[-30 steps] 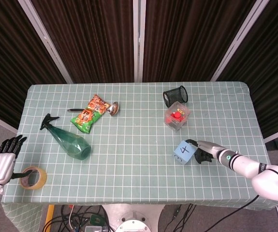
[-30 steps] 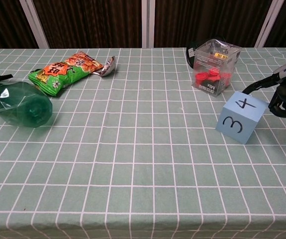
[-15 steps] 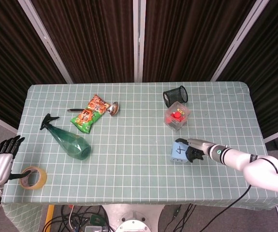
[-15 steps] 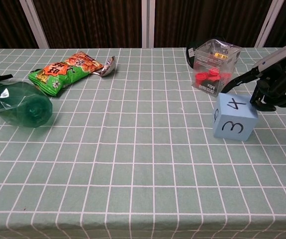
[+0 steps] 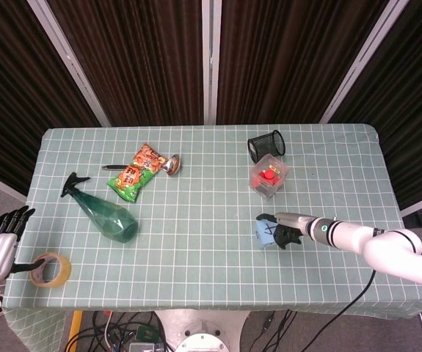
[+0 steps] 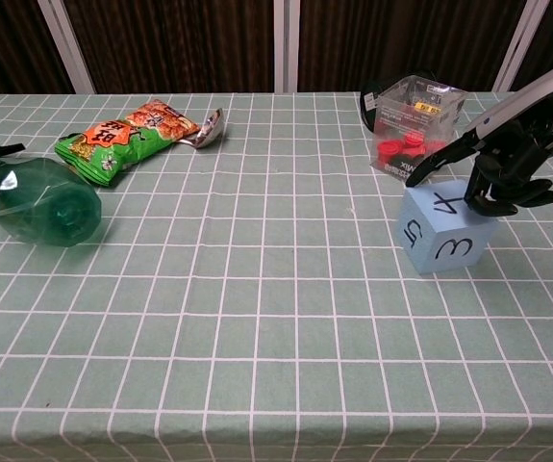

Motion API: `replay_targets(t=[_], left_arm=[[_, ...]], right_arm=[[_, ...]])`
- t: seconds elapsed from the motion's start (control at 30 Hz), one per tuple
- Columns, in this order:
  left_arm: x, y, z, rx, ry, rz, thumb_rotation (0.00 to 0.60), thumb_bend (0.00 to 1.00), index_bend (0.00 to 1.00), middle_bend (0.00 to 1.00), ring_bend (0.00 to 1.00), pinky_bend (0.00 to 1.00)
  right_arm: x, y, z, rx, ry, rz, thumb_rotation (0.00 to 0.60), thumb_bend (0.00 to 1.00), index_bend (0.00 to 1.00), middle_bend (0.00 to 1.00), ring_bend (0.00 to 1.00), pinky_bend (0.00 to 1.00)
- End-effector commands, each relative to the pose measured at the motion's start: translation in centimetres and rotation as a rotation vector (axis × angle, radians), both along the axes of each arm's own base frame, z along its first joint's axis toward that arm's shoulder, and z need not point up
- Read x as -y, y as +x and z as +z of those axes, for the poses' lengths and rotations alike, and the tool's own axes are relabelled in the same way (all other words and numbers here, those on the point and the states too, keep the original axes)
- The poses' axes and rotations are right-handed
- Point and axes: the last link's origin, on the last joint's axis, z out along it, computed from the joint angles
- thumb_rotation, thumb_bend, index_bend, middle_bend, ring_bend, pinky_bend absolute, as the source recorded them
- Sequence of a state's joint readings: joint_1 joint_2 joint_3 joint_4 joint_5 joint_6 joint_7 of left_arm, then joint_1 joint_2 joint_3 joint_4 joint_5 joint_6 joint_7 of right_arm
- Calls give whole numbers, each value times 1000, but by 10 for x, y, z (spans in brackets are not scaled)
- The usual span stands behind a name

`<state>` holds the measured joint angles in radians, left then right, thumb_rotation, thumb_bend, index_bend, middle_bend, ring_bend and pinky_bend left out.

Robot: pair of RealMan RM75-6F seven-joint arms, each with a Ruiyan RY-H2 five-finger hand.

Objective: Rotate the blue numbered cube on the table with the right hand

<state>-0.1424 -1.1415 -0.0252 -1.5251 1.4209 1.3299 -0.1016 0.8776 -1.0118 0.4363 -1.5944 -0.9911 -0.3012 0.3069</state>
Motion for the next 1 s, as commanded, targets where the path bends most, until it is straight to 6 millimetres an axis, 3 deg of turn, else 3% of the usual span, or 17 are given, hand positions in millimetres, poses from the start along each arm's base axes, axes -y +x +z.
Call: replay_targets(t=[0.03, 1.0], left_arm=[[0, 0, 0, 0, 0, 2, 600, 0, 35, 18, 0, 45], [1, -1, 2, 8, -2, 8, 600, 0, 35, 17, 0, 45]], right_arm=[[-2, 2, -2, 2, 15, 8, 600, 1000, 0, 912, 819, 751], [-21, 10, -3, -16, 85, 81, 600, 1000, 40, 913, 819, 751]])
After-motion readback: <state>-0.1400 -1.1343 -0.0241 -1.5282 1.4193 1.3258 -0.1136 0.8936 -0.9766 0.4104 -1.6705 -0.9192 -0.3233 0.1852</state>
